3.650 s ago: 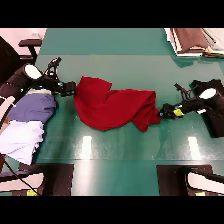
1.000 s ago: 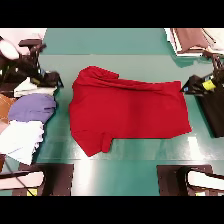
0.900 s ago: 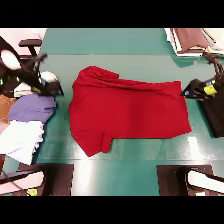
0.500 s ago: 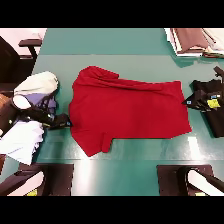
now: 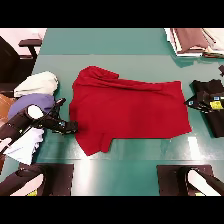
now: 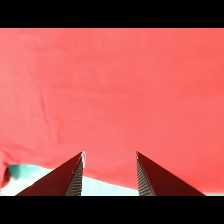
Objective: Fold the shirts.
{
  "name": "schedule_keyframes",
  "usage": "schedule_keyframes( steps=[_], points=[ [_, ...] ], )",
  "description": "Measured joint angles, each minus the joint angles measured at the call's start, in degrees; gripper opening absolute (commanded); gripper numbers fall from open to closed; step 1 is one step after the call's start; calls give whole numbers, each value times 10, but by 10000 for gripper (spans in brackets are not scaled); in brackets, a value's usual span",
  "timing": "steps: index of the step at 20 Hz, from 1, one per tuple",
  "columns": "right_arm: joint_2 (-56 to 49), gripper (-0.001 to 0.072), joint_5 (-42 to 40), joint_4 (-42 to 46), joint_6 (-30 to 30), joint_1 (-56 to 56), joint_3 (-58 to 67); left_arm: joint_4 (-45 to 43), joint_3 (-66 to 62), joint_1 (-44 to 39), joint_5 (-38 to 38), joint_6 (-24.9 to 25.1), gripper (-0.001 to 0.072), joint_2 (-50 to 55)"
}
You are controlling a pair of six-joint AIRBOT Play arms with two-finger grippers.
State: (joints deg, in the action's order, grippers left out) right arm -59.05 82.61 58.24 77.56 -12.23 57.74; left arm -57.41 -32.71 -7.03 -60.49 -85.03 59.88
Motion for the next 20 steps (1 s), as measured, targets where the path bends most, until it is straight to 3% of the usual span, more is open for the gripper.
schedule_keyframes(
  steps=[6,7,8,13,16,20],
  points=[
    [20,407,10,52,-4,-79,-87,4,-69,-5,-13,-1,25,-1],
    [23,543,9,58,-5,-107,-112,5,-76,-6,-15,-1,26,-1],
    [25,566,5,63,-6,-137,-139,5,-81,-6,-17,0,26,-1],
    [4,549,-29,68,-9,-229,-235,7,-92,-6,-18,5,26,-1],
    [-37,425,-63,33,-12,-214,-254,8,-93,-6,-15,5,25,-1],
    [-83,43,-133,-26,-19,-147,-262,8,-94,-6,-12,9,25,-1]
  ],
)
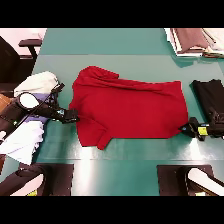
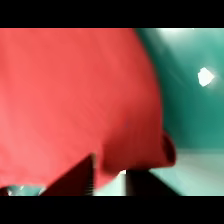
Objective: Fold the shirts.
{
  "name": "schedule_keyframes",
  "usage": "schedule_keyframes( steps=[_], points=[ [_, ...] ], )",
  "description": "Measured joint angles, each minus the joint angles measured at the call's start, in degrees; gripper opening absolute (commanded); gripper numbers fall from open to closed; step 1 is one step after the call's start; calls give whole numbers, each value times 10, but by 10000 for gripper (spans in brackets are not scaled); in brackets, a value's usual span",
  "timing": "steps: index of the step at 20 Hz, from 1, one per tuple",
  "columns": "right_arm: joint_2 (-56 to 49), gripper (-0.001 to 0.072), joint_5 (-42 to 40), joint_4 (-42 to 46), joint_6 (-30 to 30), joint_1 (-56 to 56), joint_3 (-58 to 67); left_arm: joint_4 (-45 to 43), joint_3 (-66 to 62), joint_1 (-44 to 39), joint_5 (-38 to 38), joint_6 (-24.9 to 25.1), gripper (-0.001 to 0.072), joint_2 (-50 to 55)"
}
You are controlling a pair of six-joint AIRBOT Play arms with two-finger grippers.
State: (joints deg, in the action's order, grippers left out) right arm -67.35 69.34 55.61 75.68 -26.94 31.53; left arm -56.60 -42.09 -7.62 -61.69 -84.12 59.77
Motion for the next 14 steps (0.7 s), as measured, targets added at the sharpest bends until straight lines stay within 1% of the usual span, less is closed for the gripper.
schedule_keyframes(
  steps=[1,4,5,7,9,14],
  points=[
    [-2,20,-14,-6,-2,16,0,0,0,0,0,2,25,-2],
    [24,19,-49,4,-15,49,24,-5,-17,0,-5,2,25,-28],
    [44,19,-47,3,-17,52,47,-12,-33,0,-8,1,24,-45],
    [86,19,-14,-11,-23,59,111,-28,-85,0,-19,-8,25,-80],
    [126,19,7,-15,-24,62,193,-42,-165,0,-39,-16,25,-112],
    [210,19,59,-11,-16,65,442,-57,-447,0,-84,-31,24,-153]
  ],
)
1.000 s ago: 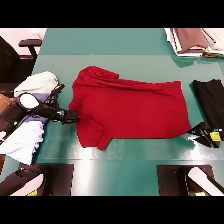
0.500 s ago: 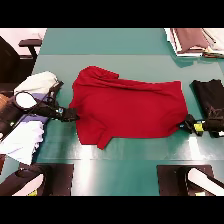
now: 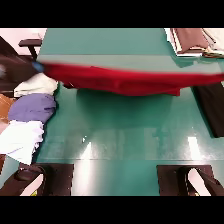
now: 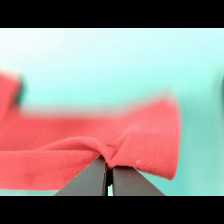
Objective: Fold the shirts.
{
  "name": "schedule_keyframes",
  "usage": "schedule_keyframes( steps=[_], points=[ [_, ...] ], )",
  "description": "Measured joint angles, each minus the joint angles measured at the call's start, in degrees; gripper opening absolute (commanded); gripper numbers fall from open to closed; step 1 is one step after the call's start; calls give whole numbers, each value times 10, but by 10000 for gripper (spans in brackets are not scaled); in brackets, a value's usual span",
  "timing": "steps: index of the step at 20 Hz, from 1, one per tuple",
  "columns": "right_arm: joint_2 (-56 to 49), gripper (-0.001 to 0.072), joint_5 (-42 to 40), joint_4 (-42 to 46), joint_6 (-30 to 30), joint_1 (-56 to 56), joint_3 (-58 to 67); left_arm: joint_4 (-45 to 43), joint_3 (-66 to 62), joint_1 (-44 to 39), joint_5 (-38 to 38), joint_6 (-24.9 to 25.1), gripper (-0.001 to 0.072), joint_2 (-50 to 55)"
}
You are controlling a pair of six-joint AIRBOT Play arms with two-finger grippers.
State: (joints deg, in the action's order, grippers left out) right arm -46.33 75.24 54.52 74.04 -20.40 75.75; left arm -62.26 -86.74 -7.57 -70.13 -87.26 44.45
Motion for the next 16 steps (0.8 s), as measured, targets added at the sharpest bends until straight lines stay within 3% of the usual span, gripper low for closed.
schedule_keyframes(
  steps=[4,8,12,16],
  points=[
    [28,18,48,52,28,1,170,-4,-207,0,-10,-14,24,-8],
    [20,17,88,100,56,1,301,-32,-304,-1,5,-21,24,-8],
    [-40,17,134,116,87,3,388,-78,-283,-1,-10,-27,25,17],
    [-130,17,176,127,107,42,358,-122,-193,-1,-31,-27,25,93]
  ],
)
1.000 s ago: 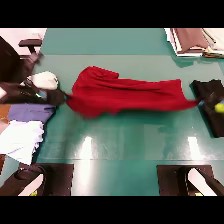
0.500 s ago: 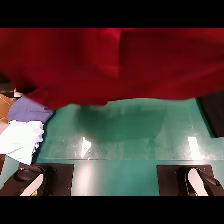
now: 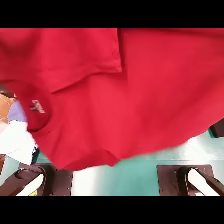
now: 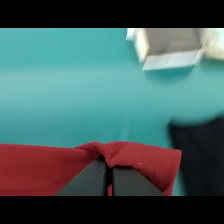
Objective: Fold the shirts.
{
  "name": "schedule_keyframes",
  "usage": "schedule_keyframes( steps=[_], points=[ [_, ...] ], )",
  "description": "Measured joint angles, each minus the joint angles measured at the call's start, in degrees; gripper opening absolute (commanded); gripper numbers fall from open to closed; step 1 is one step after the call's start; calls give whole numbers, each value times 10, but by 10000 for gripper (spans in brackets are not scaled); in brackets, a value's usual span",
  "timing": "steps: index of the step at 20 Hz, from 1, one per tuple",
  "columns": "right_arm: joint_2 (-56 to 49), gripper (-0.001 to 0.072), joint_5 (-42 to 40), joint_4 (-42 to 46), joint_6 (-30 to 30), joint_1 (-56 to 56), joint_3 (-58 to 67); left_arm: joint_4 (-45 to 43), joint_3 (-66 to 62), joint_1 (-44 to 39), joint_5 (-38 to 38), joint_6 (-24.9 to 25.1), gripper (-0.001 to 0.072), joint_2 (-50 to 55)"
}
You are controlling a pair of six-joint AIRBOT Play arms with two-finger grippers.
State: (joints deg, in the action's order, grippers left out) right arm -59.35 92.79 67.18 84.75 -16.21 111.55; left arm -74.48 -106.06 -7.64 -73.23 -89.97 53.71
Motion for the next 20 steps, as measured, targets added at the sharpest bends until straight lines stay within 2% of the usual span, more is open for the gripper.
schedule_keyframes(
  steps=[6,10,15,20],
  points=[
    [-180,17,6,55,14,79,-133,-20,99,0,8,0,26,191],
    [-296,17,-29,68,15,96,-128,-20,114,4,68,7,25,304],
    [-390,17,-53,69,2,101,-57,14,118,30,130,15,25,370],
    [-394,17,-54,78,-13,103,-85,30,143,33,94,57,26,386]
  ],
)
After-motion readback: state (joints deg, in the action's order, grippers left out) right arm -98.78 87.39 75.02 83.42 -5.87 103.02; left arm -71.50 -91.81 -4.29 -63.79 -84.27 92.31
